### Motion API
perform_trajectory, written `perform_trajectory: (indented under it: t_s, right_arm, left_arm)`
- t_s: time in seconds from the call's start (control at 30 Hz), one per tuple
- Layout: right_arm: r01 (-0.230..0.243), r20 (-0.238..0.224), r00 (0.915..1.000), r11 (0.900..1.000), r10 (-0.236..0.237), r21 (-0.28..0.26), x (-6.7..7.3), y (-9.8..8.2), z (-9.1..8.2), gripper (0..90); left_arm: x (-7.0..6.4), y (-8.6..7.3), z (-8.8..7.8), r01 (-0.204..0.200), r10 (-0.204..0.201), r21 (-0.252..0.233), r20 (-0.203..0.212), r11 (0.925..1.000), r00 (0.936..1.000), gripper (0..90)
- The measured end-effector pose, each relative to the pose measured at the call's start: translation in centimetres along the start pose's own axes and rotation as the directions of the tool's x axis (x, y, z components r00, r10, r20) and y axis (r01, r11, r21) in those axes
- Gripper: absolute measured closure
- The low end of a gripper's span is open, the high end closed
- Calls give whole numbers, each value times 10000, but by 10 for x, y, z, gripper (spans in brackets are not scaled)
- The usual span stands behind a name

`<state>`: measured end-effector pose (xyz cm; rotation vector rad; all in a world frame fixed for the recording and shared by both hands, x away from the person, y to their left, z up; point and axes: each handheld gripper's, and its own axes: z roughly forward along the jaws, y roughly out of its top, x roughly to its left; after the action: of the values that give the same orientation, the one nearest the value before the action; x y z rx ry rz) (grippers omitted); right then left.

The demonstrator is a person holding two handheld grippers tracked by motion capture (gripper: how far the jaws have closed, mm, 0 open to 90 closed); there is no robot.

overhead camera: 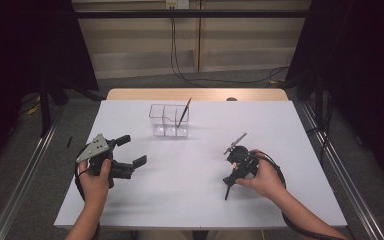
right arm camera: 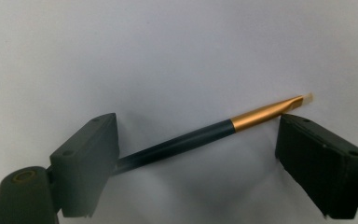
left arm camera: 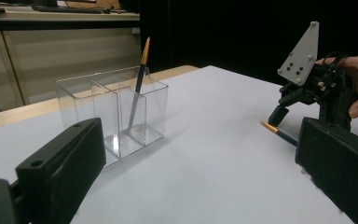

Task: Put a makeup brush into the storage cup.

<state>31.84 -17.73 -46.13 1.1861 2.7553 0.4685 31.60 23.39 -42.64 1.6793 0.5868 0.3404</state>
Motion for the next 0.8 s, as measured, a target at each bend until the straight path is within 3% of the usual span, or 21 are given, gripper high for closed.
perform_trajectory:
  t_s: [0.33,0.8]
  right_arm:
    - [-53,-24,10000,9998,53,170,1,1,-2,212]
    - [244,-79,9997,9995,-242,224,0,2,-7,419]
  left_arm:
    - [0,0,1,-16,16,19,2,10000,10000,17]
    - [0,0,1,-16,16,37,-25,10000,10000,16]
